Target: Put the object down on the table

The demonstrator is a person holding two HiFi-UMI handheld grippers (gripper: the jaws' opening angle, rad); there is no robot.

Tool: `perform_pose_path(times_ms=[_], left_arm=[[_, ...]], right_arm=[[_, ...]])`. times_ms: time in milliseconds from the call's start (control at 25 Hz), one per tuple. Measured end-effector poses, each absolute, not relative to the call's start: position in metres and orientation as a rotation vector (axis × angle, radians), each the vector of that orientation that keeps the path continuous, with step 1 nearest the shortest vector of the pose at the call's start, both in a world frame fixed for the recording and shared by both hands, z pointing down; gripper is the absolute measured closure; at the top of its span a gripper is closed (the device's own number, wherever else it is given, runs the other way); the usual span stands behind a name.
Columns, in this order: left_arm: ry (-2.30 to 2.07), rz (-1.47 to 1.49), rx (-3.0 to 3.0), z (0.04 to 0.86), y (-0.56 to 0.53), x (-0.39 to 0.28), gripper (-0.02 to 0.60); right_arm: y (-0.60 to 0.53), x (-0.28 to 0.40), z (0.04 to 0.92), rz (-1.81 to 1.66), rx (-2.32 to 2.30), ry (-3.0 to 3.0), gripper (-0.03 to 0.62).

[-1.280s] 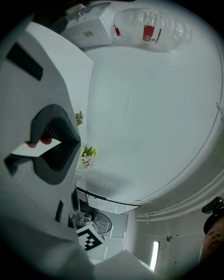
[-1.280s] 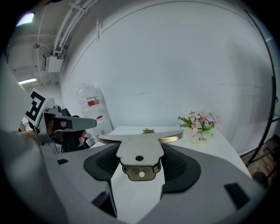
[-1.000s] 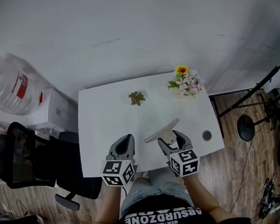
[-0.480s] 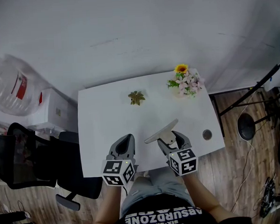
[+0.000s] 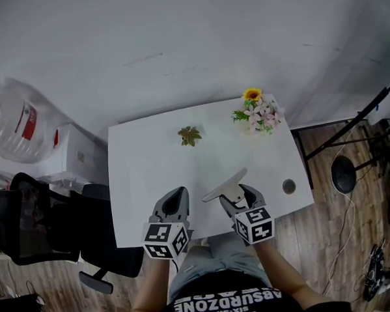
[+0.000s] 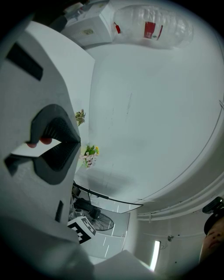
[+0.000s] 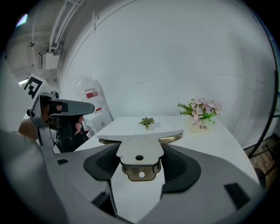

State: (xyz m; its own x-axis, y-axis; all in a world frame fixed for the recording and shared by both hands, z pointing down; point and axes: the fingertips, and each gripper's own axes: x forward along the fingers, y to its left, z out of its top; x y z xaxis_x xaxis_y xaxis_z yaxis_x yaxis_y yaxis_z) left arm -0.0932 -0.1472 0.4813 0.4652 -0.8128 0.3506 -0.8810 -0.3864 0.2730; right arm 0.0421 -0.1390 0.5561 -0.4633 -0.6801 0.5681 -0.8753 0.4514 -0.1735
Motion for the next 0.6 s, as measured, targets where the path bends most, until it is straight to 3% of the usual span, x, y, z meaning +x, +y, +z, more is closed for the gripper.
perform_pose_path(times_ms=[600], left_arm=[[-1.419,0.232,2.275,0.489,-0.150,-0.097,0.577]], right_arm=[[-0.141,0.038,0.579,0.661,1.258,-2.254,0.307]])
